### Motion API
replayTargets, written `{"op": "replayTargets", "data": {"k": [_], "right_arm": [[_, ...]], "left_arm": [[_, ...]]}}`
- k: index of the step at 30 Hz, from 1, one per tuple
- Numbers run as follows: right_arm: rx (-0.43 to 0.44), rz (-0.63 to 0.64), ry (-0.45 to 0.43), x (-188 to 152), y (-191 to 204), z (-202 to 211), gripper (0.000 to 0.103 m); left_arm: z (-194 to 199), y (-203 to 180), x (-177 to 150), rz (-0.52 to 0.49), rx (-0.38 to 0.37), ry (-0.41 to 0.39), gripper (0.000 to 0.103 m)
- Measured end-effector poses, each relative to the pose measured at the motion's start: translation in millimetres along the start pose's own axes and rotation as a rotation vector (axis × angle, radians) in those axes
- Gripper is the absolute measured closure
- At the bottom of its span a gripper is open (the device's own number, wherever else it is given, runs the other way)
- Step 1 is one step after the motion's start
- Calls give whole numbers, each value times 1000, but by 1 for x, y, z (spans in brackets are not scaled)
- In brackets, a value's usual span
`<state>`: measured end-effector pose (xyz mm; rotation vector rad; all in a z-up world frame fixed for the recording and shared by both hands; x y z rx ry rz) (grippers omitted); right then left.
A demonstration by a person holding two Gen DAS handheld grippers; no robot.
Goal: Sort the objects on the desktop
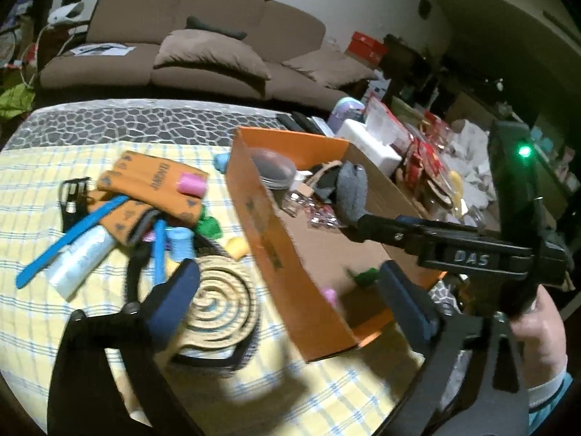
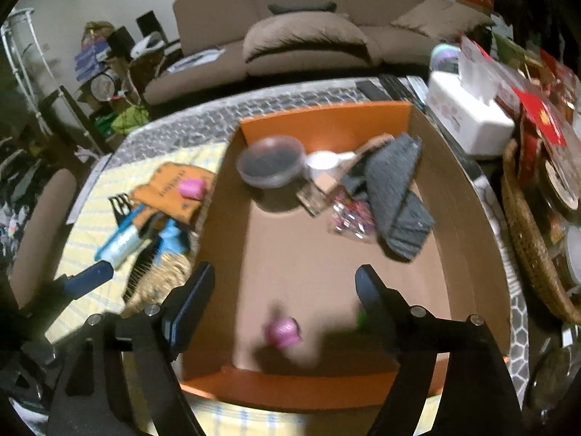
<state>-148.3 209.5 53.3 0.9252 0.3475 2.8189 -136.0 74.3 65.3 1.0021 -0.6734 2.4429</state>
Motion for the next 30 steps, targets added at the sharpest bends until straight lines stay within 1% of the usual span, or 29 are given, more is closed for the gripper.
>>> {"op": "replayTargets", "data": {"k": [3,5,8,12,20,25,30], "right_arm": [[24,21,-17,3,19,1,15],[33,48,-22,4,33,-1,15],[34,82,-21,2,50,-4,14],[46,95,-20,2,66,-8,14],[83,79,-27,6,87,-12,14],[88,91,-22,6,99,-18,14],[98,117,-8,1,119,-25,14]], "left_arm": [[6,17,-2,19,28,2,0],[8,30,-5,36,51,13,0],[13,44,-10,49,73,25,0],[19,59,-17,44,96,41,0],[19,77,-45,-48,125,124,0],[9,78,-70,-99,100,201,0],[-4,78,-89,-170,124,257,1]]}}
Point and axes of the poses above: each gripper's, at about its wrist camera, not at the fingertips, and z roughly against the way its jaws point, y to its left, x to its top, the point moved 9 cm from there along -z, roughly the way its jaws point, and after that the axes turned 9 degrees about -z, right-handed, at the moved point
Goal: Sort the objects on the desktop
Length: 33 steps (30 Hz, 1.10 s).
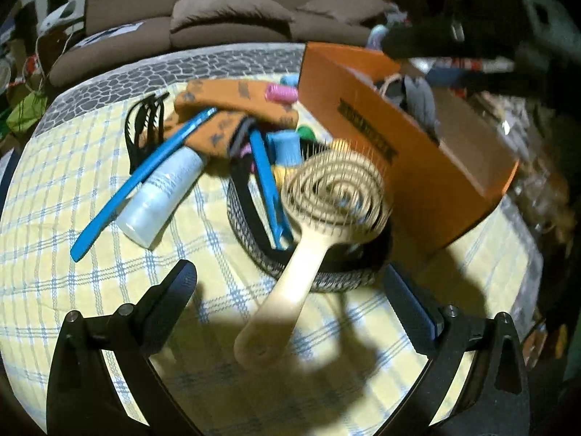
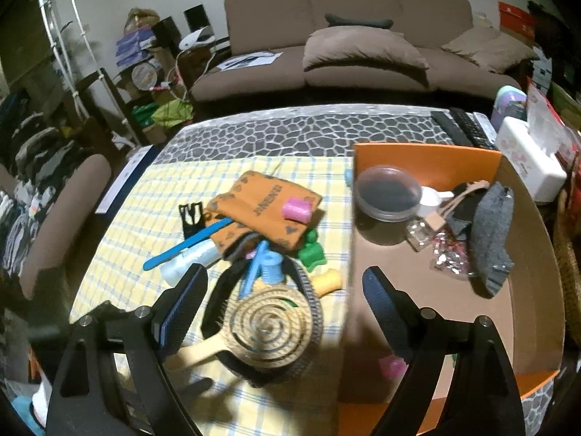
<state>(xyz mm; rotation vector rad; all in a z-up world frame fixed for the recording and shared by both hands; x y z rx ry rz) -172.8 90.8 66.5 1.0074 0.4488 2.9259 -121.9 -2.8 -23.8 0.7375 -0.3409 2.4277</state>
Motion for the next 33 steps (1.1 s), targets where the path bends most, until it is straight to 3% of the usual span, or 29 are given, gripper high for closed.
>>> {"op": "replayTargets", "data": {"k": [2,4,6,10,14,20,26,29,33], "right_arm": [[10,15,11,-2,9,-5,14],[20,24,19,-4,15,-9,14],[25,34,23,-5,22,-11,14],[37,38,33,-8,29,-16,14],[49,35,43,-9,32,-18,14],[91,4,59,-11,33,-19,14],[163,-48,92,-15,39,-22,14],[181,-71,105,-17,39,-23,14],[200,-118,145,-23,38,-31,14]], "left_arm": [[-6,-2,-4,-17,3,16,4],[-13,-2,-9,-27,11,37,15],[-18,-2,-12,-30,13,53,32],[-25,-2,-19,-21,-1,78,46],[-26,-2,-21,-4,-6,89,69],[-18,6,-21,85,-66,57,71],[7,19,-7,188,-144,-29,79],[10,29,-7,255,-184,-37,86],[7,38,-10,291,-194,-32,87]]}}
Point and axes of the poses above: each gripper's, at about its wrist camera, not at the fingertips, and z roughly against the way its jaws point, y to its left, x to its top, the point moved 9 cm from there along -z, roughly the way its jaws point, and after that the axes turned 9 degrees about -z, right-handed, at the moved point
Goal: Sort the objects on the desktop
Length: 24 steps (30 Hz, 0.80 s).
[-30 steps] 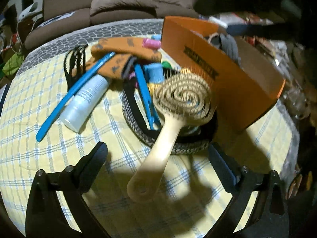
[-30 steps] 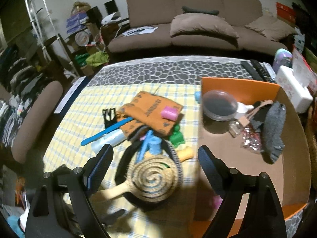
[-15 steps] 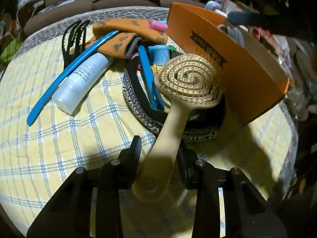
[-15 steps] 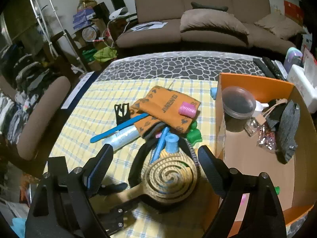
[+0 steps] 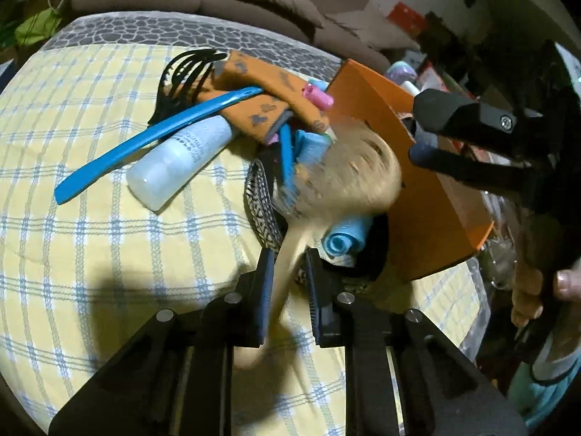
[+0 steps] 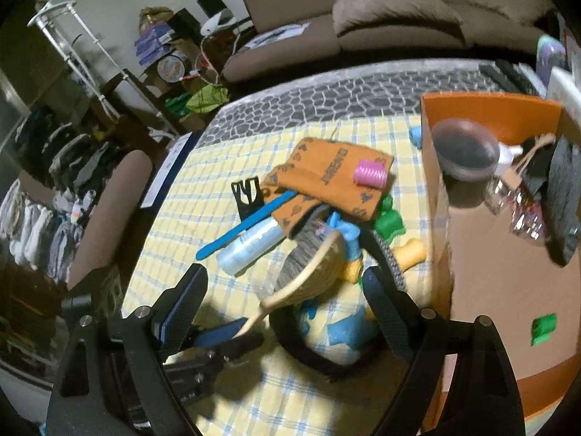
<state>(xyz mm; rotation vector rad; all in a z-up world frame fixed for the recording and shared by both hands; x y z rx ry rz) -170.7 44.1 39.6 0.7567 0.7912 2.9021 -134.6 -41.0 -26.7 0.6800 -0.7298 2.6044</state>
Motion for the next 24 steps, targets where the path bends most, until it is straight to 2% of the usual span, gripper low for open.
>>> {"op": "replayTargets", "data": {"k": [4,10,11,13,14,15,17,20,22,24], "right_arm": [[37,-38,34,-5,2,-12,17],[-19,-63,82,-12,-7,-33,19],[-16,-62,81,-12,-8,-34,19],[-21,-51,71,-10,-8,-30,19],[-27,-48,63,-8,-9,-28,19],[-30,-46,55,-7,-10,-25,19],[-32,-48,47,-6,-13,-21,19],[-32,-41,49,-7,-13,-21,19],[-40,-30,55,-9,-12,-22,19],[-41,-25,62,-9,-10,-24,19]], "left_arm": [[-1,-4,-1,-25,12,7,87],[-7,-7,2,-71,57,14,87],[-7,-7,3,-87,73,12,82],[-5,-11,5,-142,105,8,65],[-4,-13,5,-168,119,5,51],[-4,-14,5,-199,143,2,47],[-8,-17,3,-250,174,15,47],[-22,-18,-6,-281,182,61,49],[-28,-17,-11,-302,201,84,58],[-32,-16,-13,-296,196,99,76]]}}
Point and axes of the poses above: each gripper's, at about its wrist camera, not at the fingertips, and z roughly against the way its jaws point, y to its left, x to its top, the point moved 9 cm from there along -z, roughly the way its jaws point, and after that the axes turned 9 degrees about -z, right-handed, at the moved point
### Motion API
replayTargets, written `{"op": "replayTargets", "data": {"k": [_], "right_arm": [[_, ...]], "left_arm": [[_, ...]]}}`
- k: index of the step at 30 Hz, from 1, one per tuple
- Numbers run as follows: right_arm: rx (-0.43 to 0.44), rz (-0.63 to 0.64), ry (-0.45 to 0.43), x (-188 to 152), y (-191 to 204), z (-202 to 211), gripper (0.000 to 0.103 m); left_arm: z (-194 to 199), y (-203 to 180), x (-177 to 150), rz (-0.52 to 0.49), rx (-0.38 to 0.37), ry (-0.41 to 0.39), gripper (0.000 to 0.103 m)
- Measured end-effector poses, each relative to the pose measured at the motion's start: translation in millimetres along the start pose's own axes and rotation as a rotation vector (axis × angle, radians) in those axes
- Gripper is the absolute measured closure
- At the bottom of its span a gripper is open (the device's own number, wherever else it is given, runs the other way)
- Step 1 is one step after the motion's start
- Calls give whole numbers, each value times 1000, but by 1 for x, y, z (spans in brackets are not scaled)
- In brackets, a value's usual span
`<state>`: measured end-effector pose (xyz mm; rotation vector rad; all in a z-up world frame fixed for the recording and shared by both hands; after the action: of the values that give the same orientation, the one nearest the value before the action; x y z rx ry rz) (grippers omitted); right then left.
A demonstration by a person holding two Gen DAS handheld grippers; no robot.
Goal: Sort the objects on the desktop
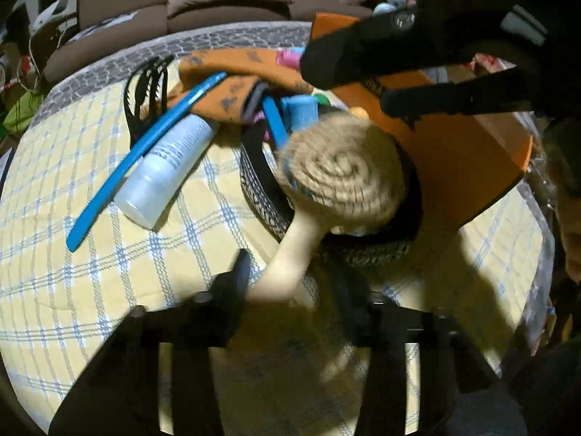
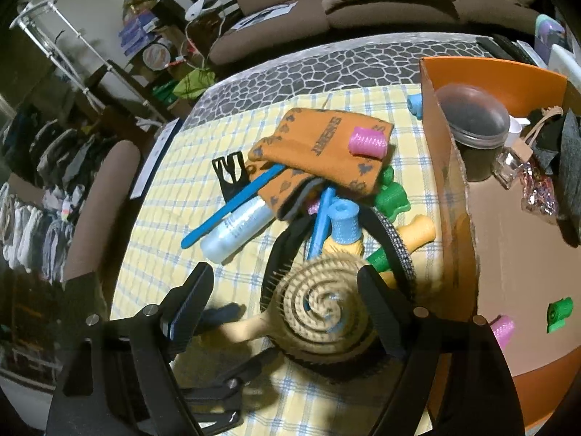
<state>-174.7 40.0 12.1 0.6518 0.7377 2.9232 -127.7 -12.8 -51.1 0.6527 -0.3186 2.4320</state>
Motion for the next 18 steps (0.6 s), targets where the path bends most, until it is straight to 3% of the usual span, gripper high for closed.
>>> {"op": "replayTargets", "data": {"k": [9,18], "right_arm": [[-36,51,-14,-1,4,2,19],[-60,35,-6,-1,-4,0,19]], "left_arm": [[-3,8,-3,133,-111,-11,78],[-3,12,-6,202,-170,-16,78]]}}
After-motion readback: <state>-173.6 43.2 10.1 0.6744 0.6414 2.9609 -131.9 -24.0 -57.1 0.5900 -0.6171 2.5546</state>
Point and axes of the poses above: each gripper's, at about its wrist camera, not at the fingertips, and z roughly against the way its jaws point, y to its left, x to its top, the point moved 9 cm from there along -z, roughly the way its jaws point, and after that the axes turned 9 degrees about -z, right-handed, at the moved point
